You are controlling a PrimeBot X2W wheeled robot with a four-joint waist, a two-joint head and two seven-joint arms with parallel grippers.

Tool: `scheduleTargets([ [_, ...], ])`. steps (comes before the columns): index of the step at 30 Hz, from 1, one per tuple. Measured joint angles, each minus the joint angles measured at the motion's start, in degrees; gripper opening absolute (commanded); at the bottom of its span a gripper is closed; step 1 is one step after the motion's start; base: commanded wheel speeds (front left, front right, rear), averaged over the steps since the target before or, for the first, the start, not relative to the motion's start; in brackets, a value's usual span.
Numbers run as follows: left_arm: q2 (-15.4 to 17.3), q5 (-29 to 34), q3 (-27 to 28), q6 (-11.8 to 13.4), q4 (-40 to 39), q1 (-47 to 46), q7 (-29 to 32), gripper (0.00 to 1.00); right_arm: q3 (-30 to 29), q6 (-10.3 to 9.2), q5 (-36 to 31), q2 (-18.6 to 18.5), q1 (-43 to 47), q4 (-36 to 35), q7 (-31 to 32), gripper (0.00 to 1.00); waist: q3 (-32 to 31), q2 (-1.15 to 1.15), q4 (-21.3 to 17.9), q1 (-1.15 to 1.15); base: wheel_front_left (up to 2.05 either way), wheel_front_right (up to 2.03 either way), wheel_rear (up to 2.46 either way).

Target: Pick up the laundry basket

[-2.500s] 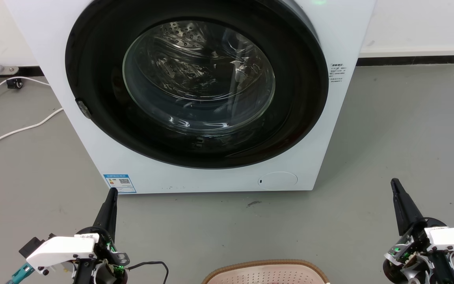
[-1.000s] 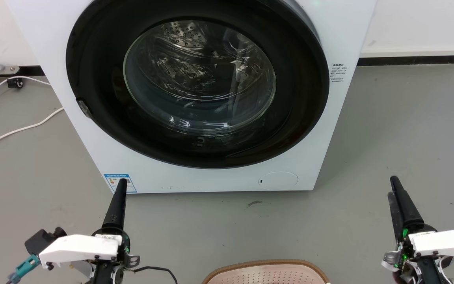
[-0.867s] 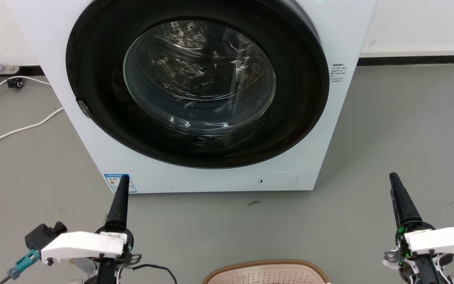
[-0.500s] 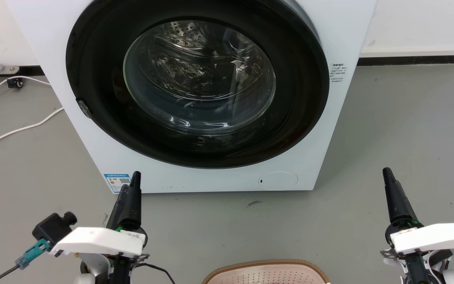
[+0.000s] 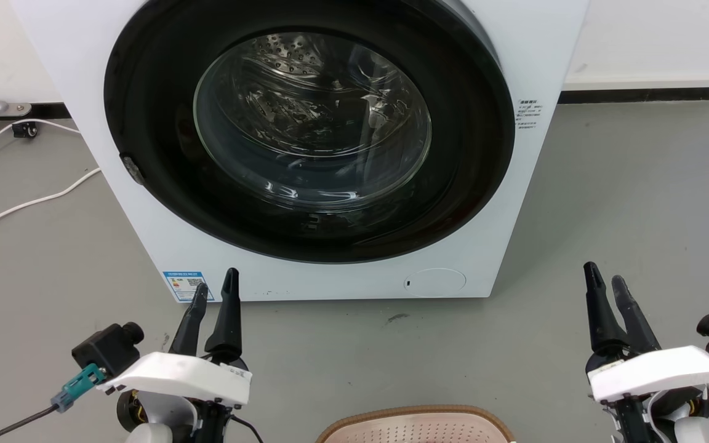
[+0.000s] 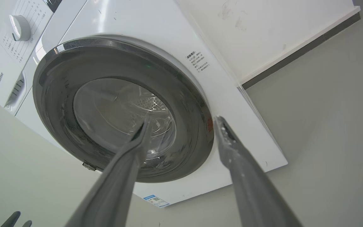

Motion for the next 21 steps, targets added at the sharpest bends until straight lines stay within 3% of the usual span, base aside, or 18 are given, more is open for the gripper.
scheduleTargets([
  [21,0.74,15.40,-2.67,2.57,1.48,-0.12,-3.26,1.00,0.26,0.00,-19.36,0.14,0.16,1.09,-1.64,1.00,-0.31,0.00,0.18,0.00,0.00,0.00,0.00],
])
